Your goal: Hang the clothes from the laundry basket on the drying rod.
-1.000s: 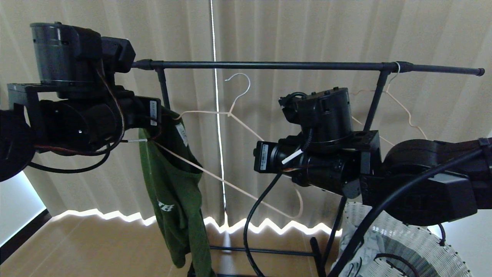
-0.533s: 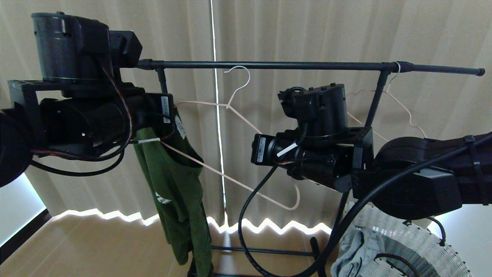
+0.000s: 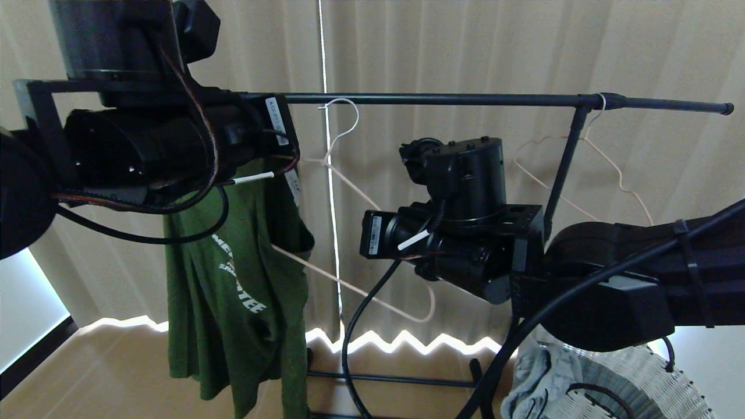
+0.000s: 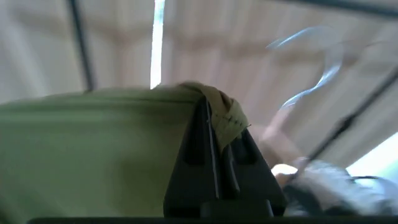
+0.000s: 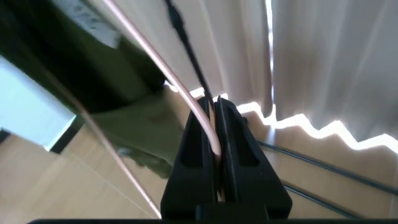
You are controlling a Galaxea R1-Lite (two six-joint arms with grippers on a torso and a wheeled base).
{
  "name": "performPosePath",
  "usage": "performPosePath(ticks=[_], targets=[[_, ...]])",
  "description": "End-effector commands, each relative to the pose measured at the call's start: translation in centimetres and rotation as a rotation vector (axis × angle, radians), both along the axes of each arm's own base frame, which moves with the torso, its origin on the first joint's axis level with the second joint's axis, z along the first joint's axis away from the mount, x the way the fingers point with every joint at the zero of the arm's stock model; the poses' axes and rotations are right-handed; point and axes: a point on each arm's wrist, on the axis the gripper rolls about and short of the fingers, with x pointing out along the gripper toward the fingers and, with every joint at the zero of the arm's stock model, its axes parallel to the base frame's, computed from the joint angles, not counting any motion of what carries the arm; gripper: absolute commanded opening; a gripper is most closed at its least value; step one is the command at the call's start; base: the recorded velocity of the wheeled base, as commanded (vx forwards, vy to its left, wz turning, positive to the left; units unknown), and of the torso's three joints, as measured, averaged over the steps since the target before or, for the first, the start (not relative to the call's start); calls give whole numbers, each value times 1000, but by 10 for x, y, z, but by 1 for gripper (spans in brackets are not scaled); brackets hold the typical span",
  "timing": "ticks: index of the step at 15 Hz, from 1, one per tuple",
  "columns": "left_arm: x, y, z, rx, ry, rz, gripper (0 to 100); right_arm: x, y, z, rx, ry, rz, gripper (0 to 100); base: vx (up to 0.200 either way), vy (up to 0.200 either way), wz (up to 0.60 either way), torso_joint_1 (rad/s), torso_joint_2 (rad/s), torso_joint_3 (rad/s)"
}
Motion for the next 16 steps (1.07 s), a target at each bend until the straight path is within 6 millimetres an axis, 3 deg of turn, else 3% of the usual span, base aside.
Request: performPosePath(ticks=[1, 6, 9, 12, 16], targets=[[3, -2, 7, -31, -17, -5, 0, -4, 7, -5, -7, -1, 21, 0, 0, 0, 0, 0, 0, 0], [9, 8, 0, -8, 6, 32, 0, 5, 5, -15, -58, -11, -51, 0, 0, 0, 0, 0, 0, 0], [20, 33, -5, 76, 7, 113, 0, 28, -21, -17, -123, -41, -207, 0, 0, 0, 0, 0, 0, 0], [11, 39, -11, 117, 35, 115, 0, 46, -39, -16, -168, -69, -292, 0, 0, 0, 0, 0, 0, 0], [5, 41, -23, 167, 125, 106, 0, 62, -46, -11, -154, -87, -337, 0, 0, 0, 0, 0, 0, 0]])
